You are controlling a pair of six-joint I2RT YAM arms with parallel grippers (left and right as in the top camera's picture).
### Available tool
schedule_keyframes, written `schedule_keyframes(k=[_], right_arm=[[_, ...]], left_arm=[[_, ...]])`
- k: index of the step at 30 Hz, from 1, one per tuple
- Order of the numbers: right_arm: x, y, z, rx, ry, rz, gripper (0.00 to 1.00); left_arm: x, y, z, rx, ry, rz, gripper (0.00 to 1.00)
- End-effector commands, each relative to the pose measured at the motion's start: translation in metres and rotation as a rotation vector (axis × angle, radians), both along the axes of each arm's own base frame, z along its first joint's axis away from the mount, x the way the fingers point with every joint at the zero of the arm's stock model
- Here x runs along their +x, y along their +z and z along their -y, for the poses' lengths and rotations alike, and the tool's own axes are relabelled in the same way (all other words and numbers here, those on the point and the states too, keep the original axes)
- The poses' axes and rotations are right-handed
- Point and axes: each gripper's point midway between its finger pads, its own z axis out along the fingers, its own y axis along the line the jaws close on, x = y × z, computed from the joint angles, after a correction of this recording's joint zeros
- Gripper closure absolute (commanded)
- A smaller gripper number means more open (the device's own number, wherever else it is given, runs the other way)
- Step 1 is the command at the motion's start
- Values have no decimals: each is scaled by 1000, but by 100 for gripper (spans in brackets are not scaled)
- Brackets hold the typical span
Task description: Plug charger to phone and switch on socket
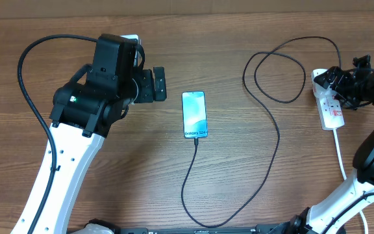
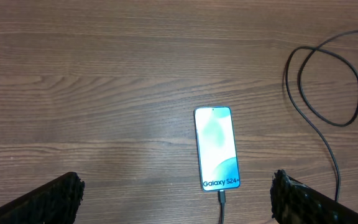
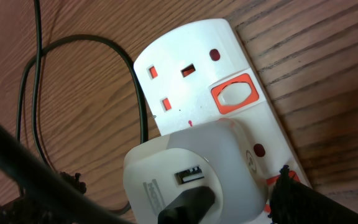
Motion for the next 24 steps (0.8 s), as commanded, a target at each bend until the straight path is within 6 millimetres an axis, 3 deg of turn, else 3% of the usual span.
schedule_keyframes(k=[1,24], right_arm=[[-4,-13,-31,88,36,-46,0],[-8,-18,-38,107,44,-62,0]], left_arm=[[2,-1,-3,27,-4,5,0],[2,-1,-3,27,-4,5,0]])
